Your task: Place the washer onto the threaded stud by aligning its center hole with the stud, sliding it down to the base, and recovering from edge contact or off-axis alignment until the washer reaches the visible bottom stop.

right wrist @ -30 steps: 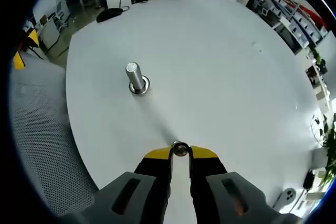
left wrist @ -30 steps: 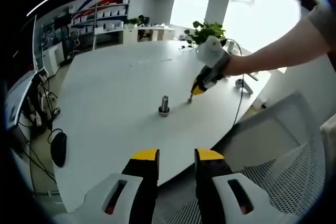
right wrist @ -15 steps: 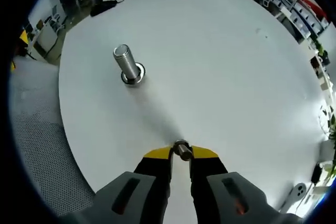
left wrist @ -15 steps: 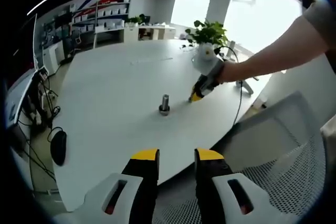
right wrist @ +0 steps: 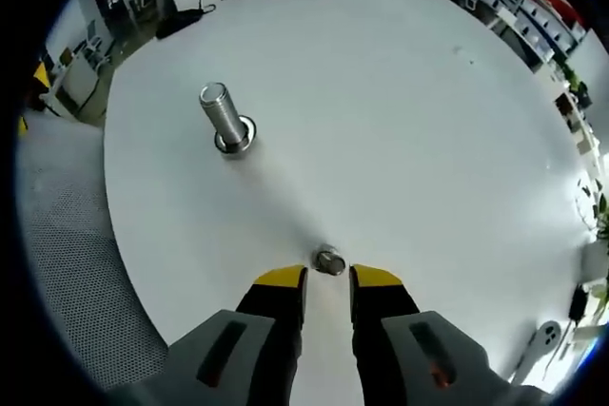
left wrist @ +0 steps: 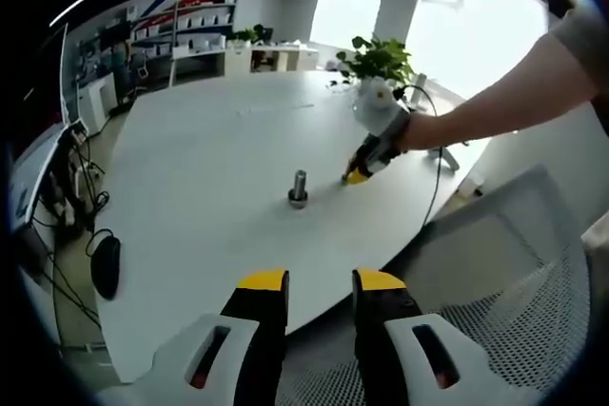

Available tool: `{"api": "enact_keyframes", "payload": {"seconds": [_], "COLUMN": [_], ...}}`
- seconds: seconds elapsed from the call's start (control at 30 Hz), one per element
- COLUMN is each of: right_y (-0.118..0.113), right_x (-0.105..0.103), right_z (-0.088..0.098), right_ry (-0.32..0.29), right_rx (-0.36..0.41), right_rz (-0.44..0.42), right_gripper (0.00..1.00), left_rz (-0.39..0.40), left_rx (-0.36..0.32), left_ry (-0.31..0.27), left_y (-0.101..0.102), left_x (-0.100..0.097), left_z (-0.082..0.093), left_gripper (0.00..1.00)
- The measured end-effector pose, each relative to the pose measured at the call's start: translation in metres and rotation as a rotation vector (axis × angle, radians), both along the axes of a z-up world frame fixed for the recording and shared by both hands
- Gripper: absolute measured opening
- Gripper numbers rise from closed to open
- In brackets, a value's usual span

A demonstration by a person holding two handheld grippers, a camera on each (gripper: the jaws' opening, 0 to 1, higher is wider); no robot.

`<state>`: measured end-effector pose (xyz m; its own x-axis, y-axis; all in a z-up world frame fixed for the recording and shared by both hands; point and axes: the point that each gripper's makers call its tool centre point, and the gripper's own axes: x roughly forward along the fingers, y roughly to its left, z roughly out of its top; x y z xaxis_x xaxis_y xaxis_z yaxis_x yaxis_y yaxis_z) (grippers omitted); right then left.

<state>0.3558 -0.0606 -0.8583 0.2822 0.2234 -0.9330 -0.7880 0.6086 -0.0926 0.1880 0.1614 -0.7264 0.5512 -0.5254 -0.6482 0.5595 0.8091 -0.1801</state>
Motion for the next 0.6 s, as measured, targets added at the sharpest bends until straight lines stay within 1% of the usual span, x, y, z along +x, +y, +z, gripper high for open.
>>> {"api": "enact_keyframes", "payload": {"seconds": [0.1, 0.27, 0.37, 0.4, 0.47, 0.53, 0.6], "right_y": [-0.001, -0.011, -0.013, -0.011, -0.013, -0.011, -0.014], "right_x": [-0.001, -0.002, -0.001, -0.003, -0.001, 0.000, -0.003], "right_z": [0.007, 0.019, 0.026, 0.033, 0.042, 0.054, 0.066], "right_ry": [-0.011, -0.042, -0.059, -0.073, -0.100, -0.140, -0.167], "right_rx": [0.023, 0.036, 0.062, 0.090, 0.112, 0.158, 0.180], "right_rz": [-0.010, -0.023, -0.039, -0.045, -0.059, -0.073, -0.075], "right_gripper": [0.20, 0.22, 0.23, 0.23, 0.23, 0.23, 0.23], "left_rz": [-0.005, -0.005, -0.004, -0.003, -0.003, 0.001, 0.002], "left_rx": [0.001, 0.000, 0.001, 0.001, 0.000, -0.004, -0.004], "left_ry": [0.001, 0.003, 0.004, 0.004, 0.003, -0.001, 0.002], "left_y": [-0.001, 0.000, 0.000, 0.000, 0.000, 0.001, 0.001], "left_x": [0.000, -0.001, -0.001, -0.001, -0.001, 0.000, 0.000], "left_z": [-0.001, -0.001, -0.001, -0.001, -0.001, 0.000, -0.001], "left_gripper": [0.25, 0.25, 0.25, 0.25, 0.25, 0.25, 0.25]}}
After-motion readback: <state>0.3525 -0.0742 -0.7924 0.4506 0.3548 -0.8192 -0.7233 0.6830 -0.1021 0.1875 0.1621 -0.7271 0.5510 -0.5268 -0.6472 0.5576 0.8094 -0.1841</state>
